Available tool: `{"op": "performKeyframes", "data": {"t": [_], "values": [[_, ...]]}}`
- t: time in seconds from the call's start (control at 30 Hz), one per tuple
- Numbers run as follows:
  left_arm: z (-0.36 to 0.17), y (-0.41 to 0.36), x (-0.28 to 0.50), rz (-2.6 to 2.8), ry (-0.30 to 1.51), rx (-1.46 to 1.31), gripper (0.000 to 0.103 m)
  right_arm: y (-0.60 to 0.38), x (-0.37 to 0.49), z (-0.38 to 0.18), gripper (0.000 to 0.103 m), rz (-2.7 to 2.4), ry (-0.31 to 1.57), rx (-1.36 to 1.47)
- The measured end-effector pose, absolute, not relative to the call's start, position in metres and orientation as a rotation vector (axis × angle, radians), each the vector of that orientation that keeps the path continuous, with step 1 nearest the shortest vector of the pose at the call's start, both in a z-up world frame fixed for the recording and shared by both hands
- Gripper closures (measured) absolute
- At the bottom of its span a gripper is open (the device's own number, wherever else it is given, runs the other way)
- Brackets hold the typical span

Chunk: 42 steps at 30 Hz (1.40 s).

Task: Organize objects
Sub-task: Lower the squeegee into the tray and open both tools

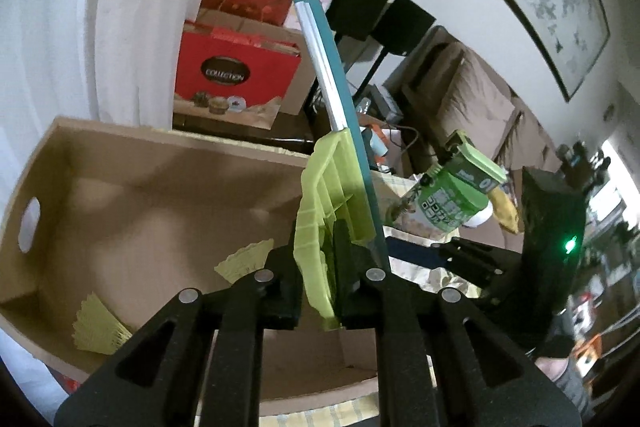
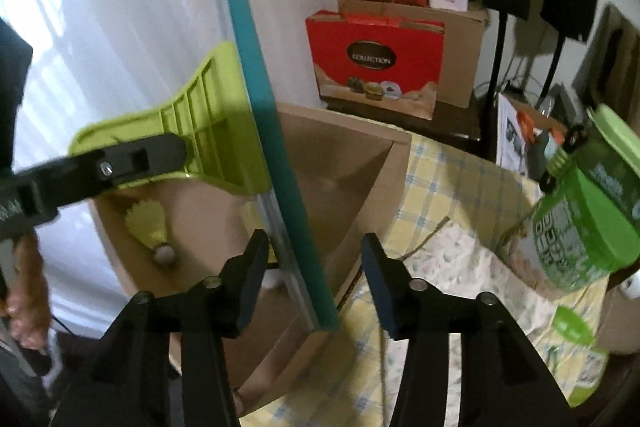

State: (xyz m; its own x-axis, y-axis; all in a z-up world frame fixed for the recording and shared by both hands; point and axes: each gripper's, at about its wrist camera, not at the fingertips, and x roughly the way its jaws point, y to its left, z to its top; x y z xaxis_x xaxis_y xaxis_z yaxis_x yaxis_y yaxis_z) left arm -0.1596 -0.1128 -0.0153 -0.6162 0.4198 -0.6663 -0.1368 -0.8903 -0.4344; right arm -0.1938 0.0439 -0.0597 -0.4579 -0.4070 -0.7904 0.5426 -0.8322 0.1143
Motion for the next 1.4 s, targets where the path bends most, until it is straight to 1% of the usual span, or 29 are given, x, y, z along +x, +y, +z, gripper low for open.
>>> {"op": "performKeyframes", "data": {"t": [0.03, 0.07, 0.1, 0.2, 0.4, 0.6, 0.73, 0.97, 1.17, 1.23, 1.27, 1.3, 1.33, 1.4], "values": [[-0.017, -0.115, -0.161, 2.517, -0.511, -1.173, 0.090, 0.040, -0.194, -0.063, 0.070, -2.267, 0.236, 1.189], [-0.019, -0.118, -0.161, 2.510, -0.532, -1.177, 0.090, 0.037, -0.194, -0.064, 0.079, -2.252, 0.244, 1.195], [-0.022, -0.121, -0.162, 2.504, -0.555, -1.181, 0.090, 0.034, -0.194, -0.066, 0.080, -2.232, 0.254, 1.204], [-0.025, -0.127, -0.163, 2.489, -0.596, -1.177, 0.091, 0.025, -0.192, -0.067, 0.080, -2.242, 0.332, 1.198], [-0.011, -0.142, -0.160, 2.512, -0.624, -1.135, 0.091, 0.011, -0.194, -0.053, 0.081, -2.210, 0.355, 1.185], [-0.018, -0.170, -0.163, 2.525, -0.734, -1.150, 0.090, -0.015, -0.204, -0.047, 0.081, -2.143, 0.414, 1.172], [-0.038, -0.184, -0.163, 2.520, -0.787, -1.225, 0.089, -0.036, -0.206, -0.062, 0.081, -2.080, 0.495, 1.211], [-0.066, -0.203, -0.165, 2.506, -0.835, -1.378, 0.088, -0.049, -0.199, -0.090, 0.083, -1.938, 0.463, 1.318], [-0.095, -0.200, -0.160, 2.496, -0.773, -1.547, 0.088, -0.059, -0.189, -0.113, 0.082, -1.885, 0.517, 1.392], [-0.101, -0.197, -0.158, 2.493, -0.730, -1.593, 0.085, -0.058, -0.189, -0.120, 0.081, -1.878, 0.521, 1.425], [-0.102, -0.195, -0.158, 2.505, -0.705, -1.607, 0.084, -0.055, -0.190, -0.122, 0.078, -1.879, 0.518, 1.432], [-0.101, -0.194, -0.157, 2.521, -0.692, -1.611, 0.081, -0.051, -0.191, -0.123, 0.078, -1.890, 0.513, 1.434], [-0.099, -0.193, -0.156, 2.541, -0.678, -1.618, 0.072, -0.049, -0.191, -0.122, 0.078, -1.897, 0.505, 1.433], [-0.093, -0.193, -0.154, 2.573, -0.679, -1.603, 0.064, -0.043, -0.192, -0.118, 0.078, -1.899, 0.473, 1.424]]}}
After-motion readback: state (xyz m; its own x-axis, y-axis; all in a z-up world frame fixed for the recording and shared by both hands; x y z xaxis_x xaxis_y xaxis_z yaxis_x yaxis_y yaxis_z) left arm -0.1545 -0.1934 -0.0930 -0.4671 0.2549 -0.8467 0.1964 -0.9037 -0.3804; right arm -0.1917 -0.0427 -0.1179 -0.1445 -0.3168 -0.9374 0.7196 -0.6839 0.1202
